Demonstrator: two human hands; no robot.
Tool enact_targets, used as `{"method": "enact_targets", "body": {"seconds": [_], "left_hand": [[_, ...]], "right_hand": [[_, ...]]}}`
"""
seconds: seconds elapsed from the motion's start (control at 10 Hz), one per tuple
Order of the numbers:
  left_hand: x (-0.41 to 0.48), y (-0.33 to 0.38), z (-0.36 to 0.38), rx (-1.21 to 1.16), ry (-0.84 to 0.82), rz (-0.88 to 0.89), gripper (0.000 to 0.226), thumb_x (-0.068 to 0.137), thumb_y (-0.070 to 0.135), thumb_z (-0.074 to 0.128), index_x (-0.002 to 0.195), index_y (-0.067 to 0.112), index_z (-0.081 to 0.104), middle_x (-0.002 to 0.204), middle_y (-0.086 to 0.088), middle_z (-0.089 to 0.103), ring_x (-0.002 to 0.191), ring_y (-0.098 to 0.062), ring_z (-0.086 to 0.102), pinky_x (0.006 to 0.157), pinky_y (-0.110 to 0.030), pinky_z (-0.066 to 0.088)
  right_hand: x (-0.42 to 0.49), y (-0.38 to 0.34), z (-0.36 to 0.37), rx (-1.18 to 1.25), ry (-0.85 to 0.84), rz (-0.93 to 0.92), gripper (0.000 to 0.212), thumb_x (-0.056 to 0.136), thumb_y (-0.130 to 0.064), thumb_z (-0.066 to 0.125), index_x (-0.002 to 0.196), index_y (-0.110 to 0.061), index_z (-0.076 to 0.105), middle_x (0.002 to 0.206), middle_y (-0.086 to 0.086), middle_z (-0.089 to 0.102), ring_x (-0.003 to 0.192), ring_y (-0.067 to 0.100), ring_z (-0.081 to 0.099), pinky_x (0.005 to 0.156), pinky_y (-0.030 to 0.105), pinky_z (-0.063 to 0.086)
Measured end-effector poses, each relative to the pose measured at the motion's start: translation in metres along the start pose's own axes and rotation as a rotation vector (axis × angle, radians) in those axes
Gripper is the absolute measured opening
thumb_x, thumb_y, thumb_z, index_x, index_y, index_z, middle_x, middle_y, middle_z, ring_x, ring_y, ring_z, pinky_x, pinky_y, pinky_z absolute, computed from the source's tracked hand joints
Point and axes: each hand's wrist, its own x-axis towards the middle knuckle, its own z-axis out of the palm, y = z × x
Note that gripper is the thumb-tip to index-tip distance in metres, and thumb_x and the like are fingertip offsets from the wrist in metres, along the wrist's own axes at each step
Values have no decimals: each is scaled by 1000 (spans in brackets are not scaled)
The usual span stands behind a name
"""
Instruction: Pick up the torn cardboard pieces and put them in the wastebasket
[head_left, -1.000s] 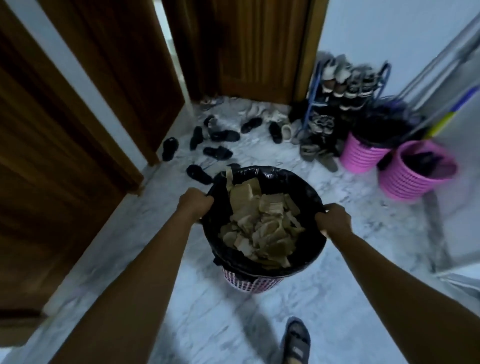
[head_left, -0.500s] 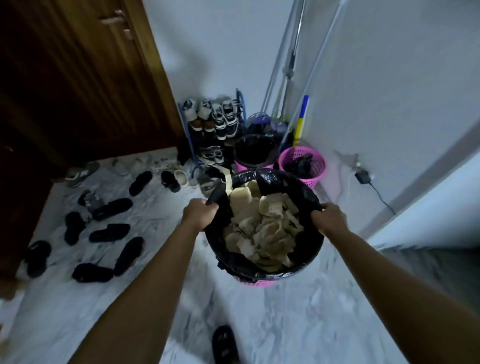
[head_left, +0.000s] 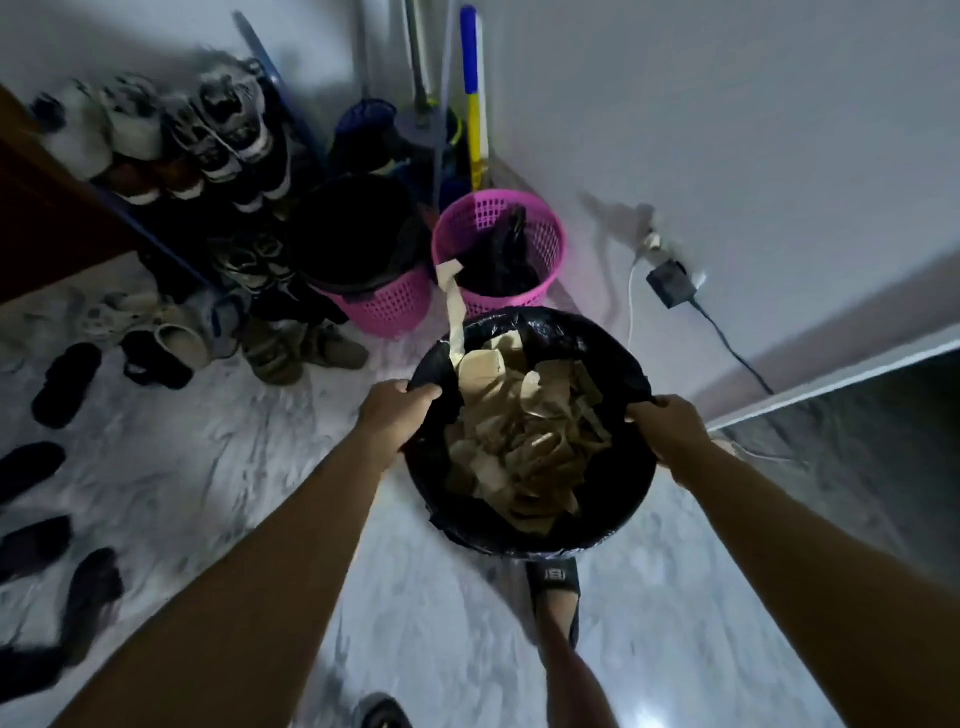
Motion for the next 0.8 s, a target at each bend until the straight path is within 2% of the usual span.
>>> {"method": "enact_targets", "body": {"seconds": [0.1, 0.2, 0.3, 0.4, 0.5, 0.6, 0.7, 0.8], "left_hand": [[99, -3, 67, -29, -60, -51, 87, 54, 64, 63, 129, 20, 60, 133, -12, 60, 117, -31, 60, 99, -50, 51], [145, 0, 111, -13, -70, -22, 67, 64, 61, 60, 118, 22, 66, 121, -11, 65, 109, -32, 63, 93, -48, 54], [194, 5, 161, -34, -64, 16, 52, 87, 47, 60, 130, 18, 60, 129, -6, 59, 114, -26, 58, 90, -36, 49], [228, 9, 197, -68, -84, 10, 62, 93, 42, 58, 147, 16, 43, 149, -8, 45, 133, -27, 45, 92, -29, 37], [237, 5, 214, -54, -155, 0, 71, 91, 46, 60, 152, 24, 33, 157, -6, 33, 142, -27, 35, 103, -34, 33], [236, -1, 217, -44, -192, -47, 79, 86, 51, 63, 154, 29, 28, 160, -6, 28, 144, -29, 32, 113, -42, 32], [223, -5, 213, 41, -229, -53, 84, 85, 55, 63, 155, 29, 25, 160, -9, 28, 143, -31, 34, 114, -47, 34], [193, -4, 205, 54, -210, 4, 80, 88, 52, 63, 154, 27, 26, 159, -8, 29, 141, -30, 36, 111, -48, 38]], "right_hand": [[101, 21, 14, 68, -27, 58, 39, 64, -26, 64, 98, -9, 70, 91, 18, 71, 81, 33, 68, 68, 38, 54], [173, 43, 23, 109, -13, 88, 44, 59, -27, 65, 99, -11, 70, 91, 15, 70, 83, 33, 67, 76, 44, 56], [241, 62, 32, 152, 3, 89, 55, 55, -30, 65, 105, -9, 69, 90, 15, 70, 79, 32, 67, 71, 37, 54], [274, 68, 34, 200, -33, 100, 53, 68, -22, 67, 119, -8, 62, 104, 18, 68, 87, 33, 67, 70, 34, 55], [275, 69, 35, 192, -112, 66, 26, 85, 1, 62, 98, -21, 58, 92, 9, 62, 78, 24, 61, 67, 33, 51], [269, 75, 37, 162, -149, 3, 34, 83, -2, 69, 101, -24, 51, 92, 4, 60, 81, 19, 60, 77, 37, 51], [266, 92, 38, -138, -136, -54, 83, 58, -41, 72, 134, -21, 45, 121, 10, 60, 106, 30, 60, 90, 39, 50], [253, 100, 37, -423, -181, -190, 89, 58, -46, 63, 141, -22, 42, 131, 14, 55, 112, 35, 57, 90, 43, 53]]}}
